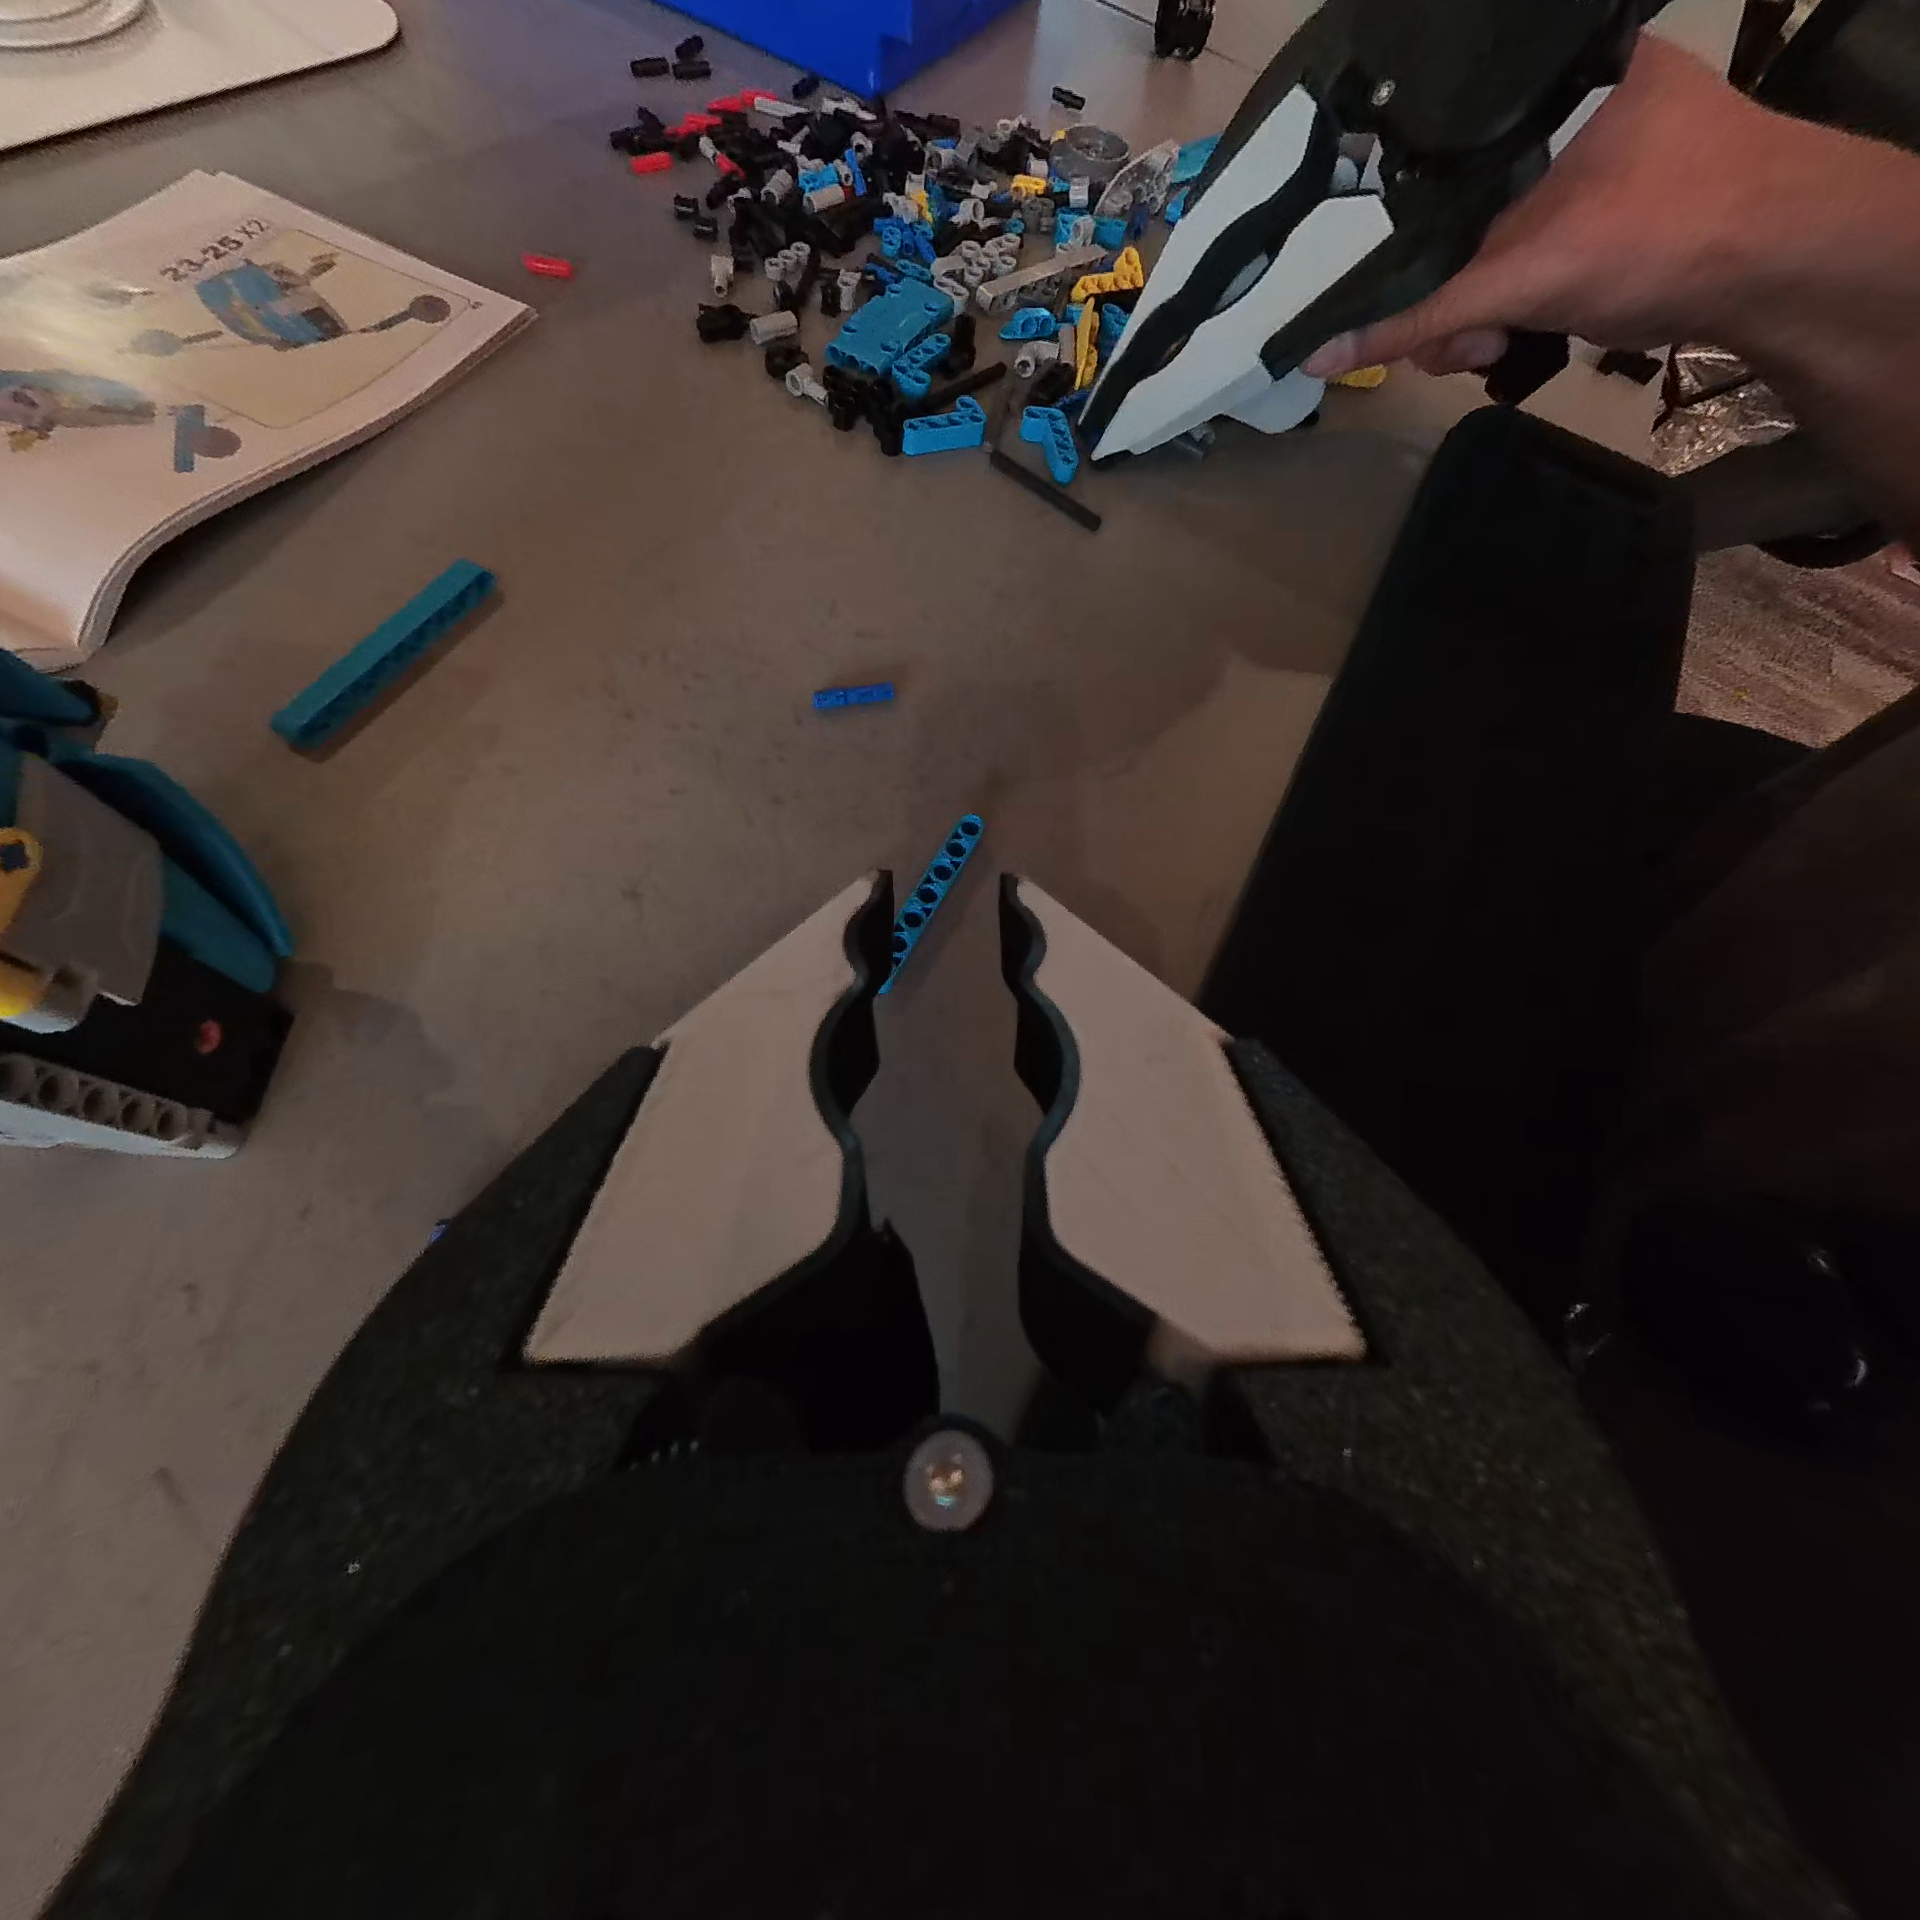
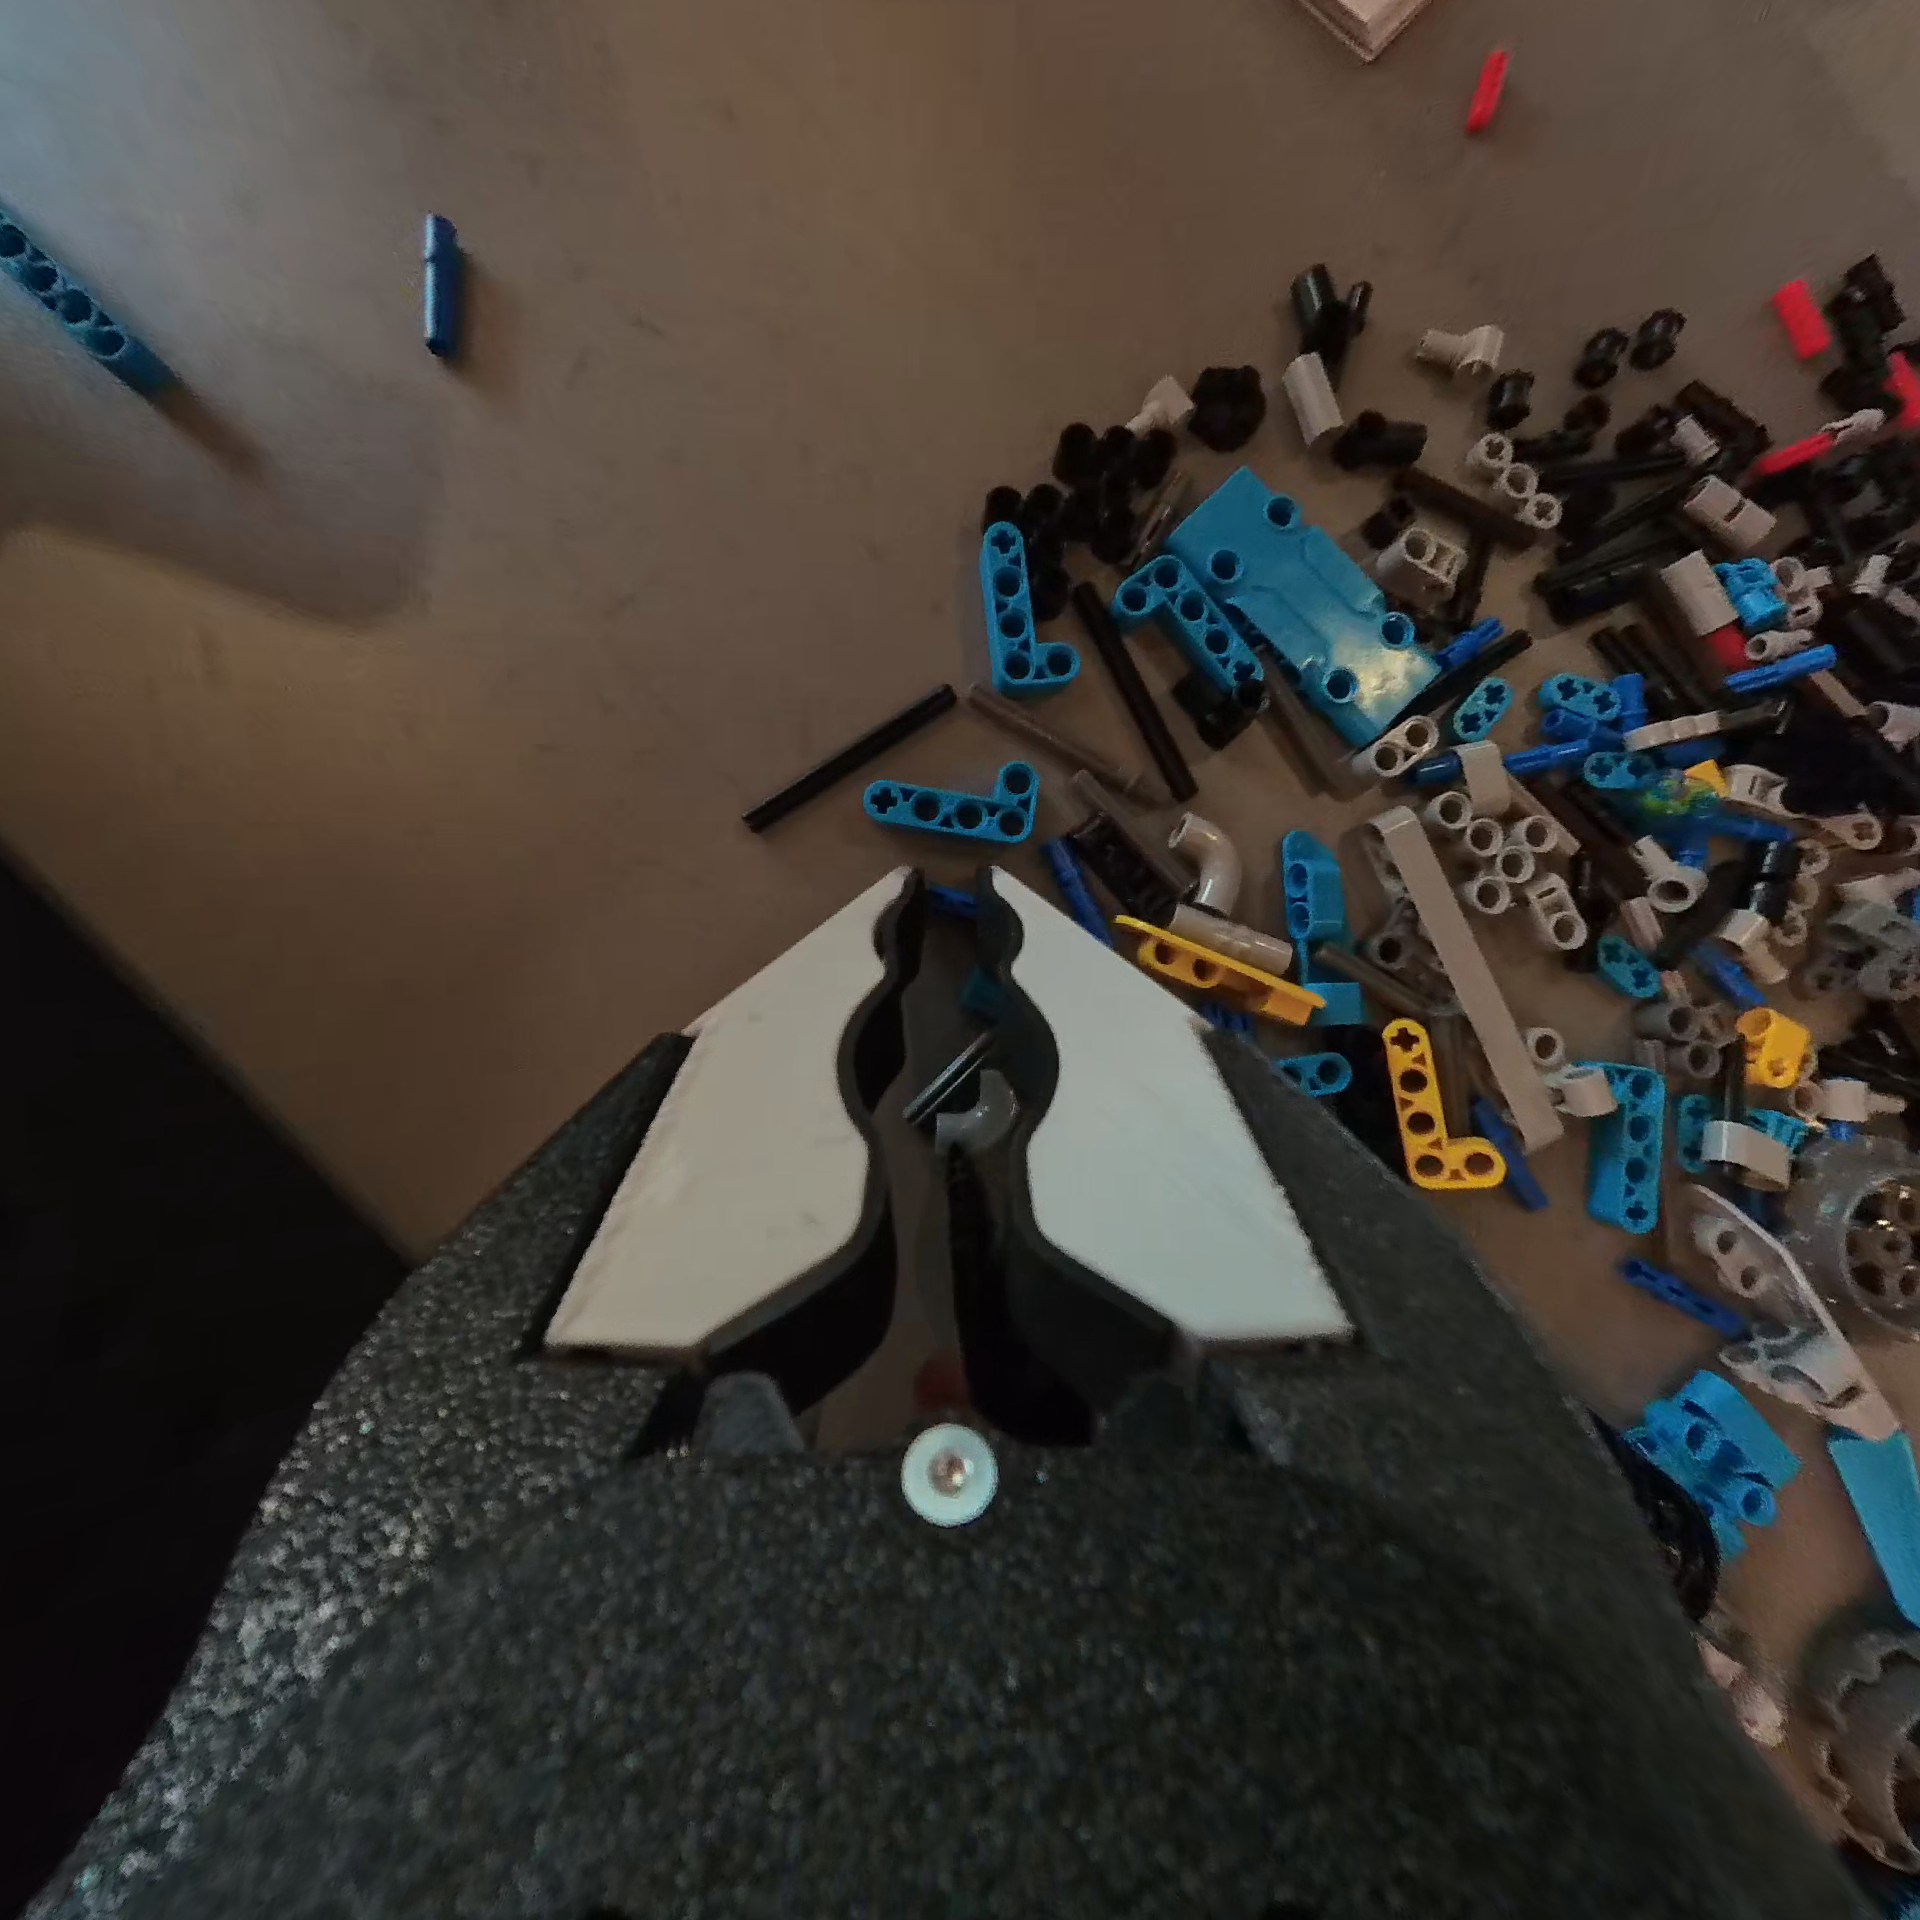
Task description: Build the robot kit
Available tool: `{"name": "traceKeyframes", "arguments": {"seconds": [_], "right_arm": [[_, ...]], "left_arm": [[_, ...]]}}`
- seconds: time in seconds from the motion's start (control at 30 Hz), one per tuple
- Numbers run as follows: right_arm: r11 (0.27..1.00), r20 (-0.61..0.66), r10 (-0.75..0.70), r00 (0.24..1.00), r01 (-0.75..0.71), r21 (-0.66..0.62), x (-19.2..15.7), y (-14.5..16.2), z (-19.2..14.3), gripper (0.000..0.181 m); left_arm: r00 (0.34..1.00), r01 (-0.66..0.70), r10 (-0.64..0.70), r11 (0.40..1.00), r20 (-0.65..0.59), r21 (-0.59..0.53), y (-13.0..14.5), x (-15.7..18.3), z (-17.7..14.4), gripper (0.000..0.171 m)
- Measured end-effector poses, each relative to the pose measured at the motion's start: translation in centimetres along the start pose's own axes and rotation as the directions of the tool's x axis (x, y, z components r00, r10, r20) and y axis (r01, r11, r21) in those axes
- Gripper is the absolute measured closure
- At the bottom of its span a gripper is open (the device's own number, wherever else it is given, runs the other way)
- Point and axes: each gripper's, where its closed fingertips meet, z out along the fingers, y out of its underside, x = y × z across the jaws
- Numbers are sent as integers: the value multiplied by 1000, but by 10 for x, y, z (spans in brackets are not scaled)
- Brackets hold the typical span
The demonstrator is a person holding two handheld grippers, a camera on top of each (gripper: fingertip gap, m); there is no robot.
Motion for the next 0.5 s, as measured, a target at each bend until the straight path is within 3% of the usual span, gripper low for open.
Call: {"name": "traceKeyframes", "arguments": {"seconds": [0.03,0.3,0.5], "right_arm": [[1000,9,3,1000,-3,2,0,0,0,172],[998,-2,-6,1000,6,66,4,-14,-21,181],[995,-21,94,995,-94,27,10,-1,-24,155]], "left_arm": [[1000,-4,4,1000,0,-1,0,0,0,152],[1000,-20,20,1000,11,-3,-2,-3,-4,152],[1000,-1,1,1000,3,5,0,-2,-4,152]]}}
